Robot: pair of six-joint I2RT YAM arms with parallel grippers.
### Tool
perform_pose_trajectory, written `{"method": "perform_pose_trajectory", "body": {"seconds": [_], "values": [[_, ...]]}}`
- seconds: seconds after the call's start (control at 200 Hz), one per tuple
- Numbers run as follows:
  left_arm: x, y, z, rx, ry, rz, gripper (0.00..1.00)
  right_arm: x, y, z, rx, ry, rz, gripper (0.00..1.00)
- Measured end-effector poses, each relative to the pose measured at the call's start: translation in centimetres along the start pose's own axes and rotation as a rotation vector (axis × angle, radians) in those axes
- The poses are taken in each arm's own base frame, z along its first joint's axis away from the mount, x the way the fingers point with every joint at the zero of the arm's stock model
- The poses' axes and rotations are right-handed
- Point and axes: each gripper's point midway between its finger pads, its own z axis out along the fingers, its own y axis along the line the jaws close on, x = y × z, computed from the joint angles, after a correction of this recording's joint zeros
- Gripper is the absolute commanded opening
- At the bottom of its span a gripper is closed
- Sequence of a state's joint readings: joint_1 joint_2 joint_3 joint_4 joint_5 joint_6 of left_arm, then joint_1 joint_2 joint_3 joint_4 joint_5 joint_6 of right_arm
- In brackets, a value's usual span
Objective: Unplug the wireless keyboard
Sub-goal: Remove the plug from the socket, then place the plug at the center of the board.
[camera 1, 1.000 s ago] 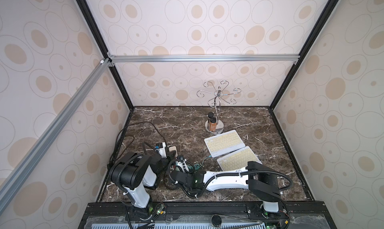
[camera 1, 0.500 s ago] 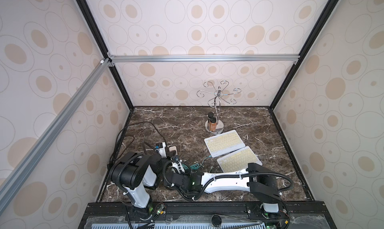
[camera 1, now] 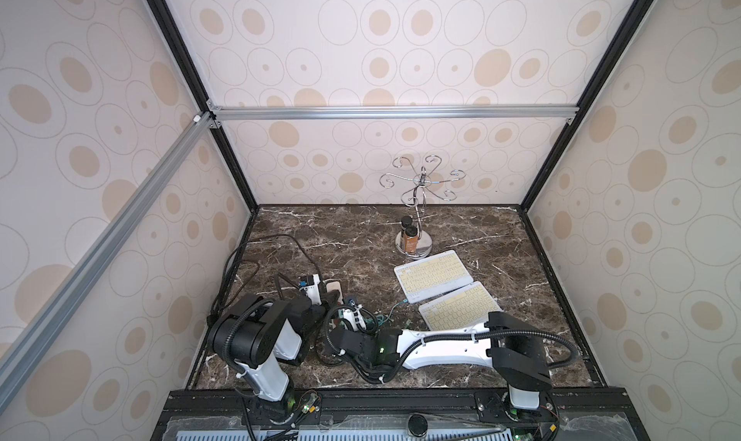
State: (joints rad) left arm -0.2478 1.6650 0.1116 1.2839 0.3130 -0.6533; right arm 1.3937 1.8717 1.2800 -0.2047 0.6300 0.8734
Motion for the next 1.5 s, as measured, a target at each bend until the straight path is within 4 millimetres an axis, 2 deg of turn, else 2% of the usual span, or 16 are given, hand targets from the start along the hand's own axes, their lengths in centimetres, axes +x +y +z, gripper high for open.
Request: {"method": "perform_pose_trajectory", "body": {"seconds": [0.24,0.385,0.725,0.815,1.08,1.2,1.27,1.376,1.496], "values": [[0.7,-0.1,-1.3,-0.014,0.037,-0.009,0.00,-0.7,-2.8,-2.5,0.045,-0.053,0.008,0.00],[0.8,-0.3,-2.5,-0.027,0.049,-0.010,0.00,-1.3,-5.2,-4.0,0.092,-0.084,0.014,0.00],[-1.7,-1.8,-5.2,-0.017,-0.050,0.011,0.08,-3.6,-10.1,-8.0,0.196,-0.179,0.028,0.00],[-1.9,-2.0,-5.7,-0.015,-0.055,0.012,0.11,-3.9,-11.4,-8.7,0.242,-0.194,0.015,0.00],[-3.6,-2.8,-7.8,-0.017,-0.133,0.024,0.27,-4.9,-15.0,-11.1,0.363,-0.233,-0.041,0.00],[-4.8,-3.1,-8.6,-0.019,-0.191,0.030,0.28,-4.8,-16.4,-11.8,0.426,-0.232,-0.098,0.00],[-5.1,-3.1,-8.9,-0.025,-0.208,0.031,0.28,-4.8,-16.9,-12.0,0.455,-0.225,-0.138,0.00],[-4.8,-2.7,-8.8,-0.044,-0.199,0.027,0.27,-4.9,-16.6,-11.8,0.478,-0.212,-0.188,0.00],[-4.3,-2.1,-8.5,-0.066,-0.175,0.021,0.26,-4.2,-15.5,-10.3,0.503,-0.183,-0.236,0.00]]}}
